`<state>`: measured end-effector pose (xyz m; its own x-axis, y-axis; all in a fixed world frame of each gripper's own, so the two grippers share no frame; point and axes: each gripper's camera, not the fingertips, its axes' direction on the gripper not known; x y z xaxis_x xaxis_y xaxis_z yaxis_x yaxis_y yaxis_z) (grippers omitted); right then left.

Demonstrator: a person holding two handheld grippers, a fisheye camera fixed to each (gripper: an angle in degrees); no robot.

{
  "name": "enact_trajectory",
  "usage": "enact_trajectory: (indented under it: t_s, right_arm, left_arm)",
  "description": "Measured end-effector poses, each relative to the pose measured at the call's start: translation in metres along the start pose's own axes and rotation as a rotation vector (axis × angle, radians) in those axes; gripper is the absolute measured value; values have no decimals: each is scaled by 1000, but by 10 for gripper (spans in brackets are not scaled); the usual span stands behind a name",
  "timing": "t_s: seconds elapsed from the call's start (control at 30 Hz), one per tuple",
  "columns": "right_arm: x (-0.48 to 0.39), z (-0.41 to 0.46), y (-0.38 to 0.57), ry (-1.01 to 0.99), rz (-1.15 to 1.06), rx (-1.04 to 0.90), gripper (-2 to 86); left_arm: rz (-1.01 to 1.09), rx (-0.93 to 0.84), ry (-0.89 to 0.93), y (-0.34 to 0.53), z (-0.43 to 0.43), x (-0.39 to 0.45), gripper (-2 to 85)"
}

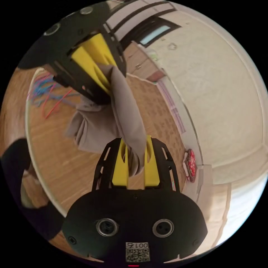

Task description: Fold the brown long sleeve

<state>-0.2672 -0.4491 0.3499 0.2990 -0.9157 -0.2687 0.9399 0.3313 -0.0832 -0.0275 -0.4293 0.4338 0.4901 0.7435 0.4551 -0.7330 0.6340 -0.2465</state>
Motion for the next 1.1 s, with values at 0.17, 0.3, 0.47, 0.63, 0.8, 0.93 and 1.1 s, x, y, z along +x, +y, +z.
enact_trajectory:
  t_s: [0.17,0.3,0.47,0.63,0.8,0.93,1.1]
  right_arm:
    - [67,40,-37,38,174,212,99]
    - [55,118,-32,-33,158,227,109]
    - [-9,277,21,-446,229,-48,131]
    - [-18,324,68,-616,195,-106,129]
    - [8,325,106,-689,213,-87,124]
    - [26,328,124,-656,241,-61,116]
    - [25,342,113,-568,305,18,76]
  left_arm:
    - [-159,208,25,-8,36,-99,36]
    - [-219,216,76,24,127,-100,41]
    - [-368,-126,310,107,322,-36,56]
    - [-498,-89,477,157,357,-17,64]
    - [-390,-152,502,172,342,0,67]
    - [-252,-182,418,168,320,19,70]
    - [-294,-38,225,145,297,21,79]
